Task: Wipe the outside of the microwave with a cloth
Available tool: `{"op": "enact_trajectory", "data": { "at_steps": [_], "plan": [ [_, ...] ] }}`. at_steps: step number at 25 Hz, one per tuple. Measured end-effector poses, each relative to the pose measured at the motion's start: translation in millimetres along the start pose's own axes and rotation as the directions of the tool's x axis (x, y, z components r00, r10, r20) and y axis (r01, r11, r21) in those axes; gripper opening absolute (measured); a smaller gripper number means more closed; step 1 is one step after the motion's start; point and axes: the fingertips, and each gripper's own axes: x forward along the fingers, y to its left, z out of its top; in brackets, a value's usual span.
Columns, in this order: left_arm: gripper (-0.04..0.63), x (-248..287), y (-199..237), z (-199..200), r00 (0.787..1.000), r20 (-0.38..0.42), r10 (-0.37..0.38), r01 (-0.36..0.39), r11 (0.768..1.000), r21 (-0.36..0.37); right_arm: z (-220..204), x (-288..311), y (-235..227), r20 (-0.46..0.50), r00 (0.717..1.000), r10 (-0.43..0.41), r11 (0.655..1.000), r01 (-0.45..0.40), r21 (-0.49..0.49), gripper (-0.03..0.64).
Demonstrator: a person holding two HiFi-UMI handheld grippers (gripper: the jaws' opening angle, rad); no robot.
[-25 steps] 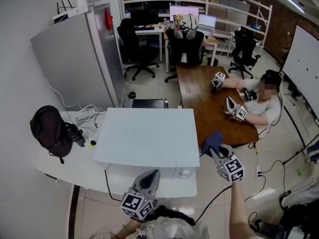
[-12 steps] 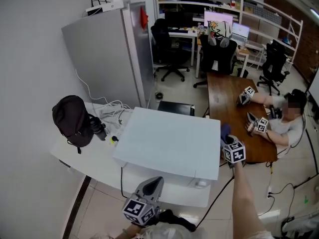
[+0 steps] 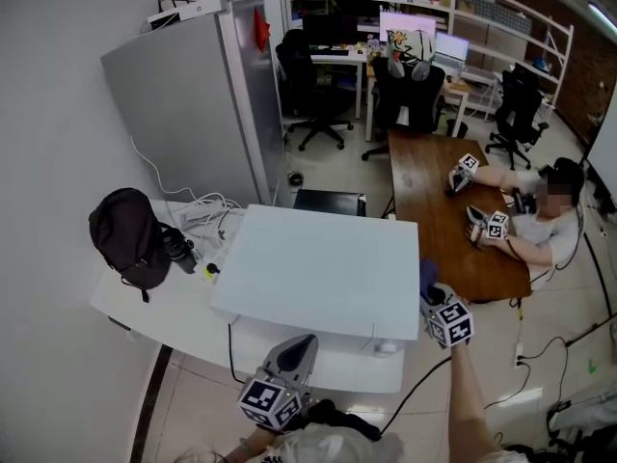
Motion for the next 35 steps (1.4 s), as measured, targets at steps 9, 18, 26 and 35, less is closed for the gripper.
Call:
{"op": "enact_trajectory", "data": {
  "at_steps": [9,18,26,35],
  "plan": [
    [-0.014,21,-18,-5,0.995,0.013,-0.100,0.100,0.995,-0.028,-38,-95,131,-0.020,1.000,0.022,1.000,-0.021,0.022,0.078],
    [-0.014,21,-22,-5,0.992,0.008,-0.128,0.128,0.991,-0.031,-55,-112,109,-0.044,0.992,-0.121,0.990,0.124,0.072,0.078],
    [-0.014,11,-6,-2,0.997,-0.004,-0.080,0.080,0.997,-0.012,18,-48,-28,0.027,0.982,-0.188,0.979,0.189,-0.079,0.078],
    [-0.014,9,6,1,0.999,-0.009,-0.031,0.031,1.000,0.000,97,38,-92,0.057,0.988,-0.142,0.975,0.149,-0.162,0.078]
  ]
}}
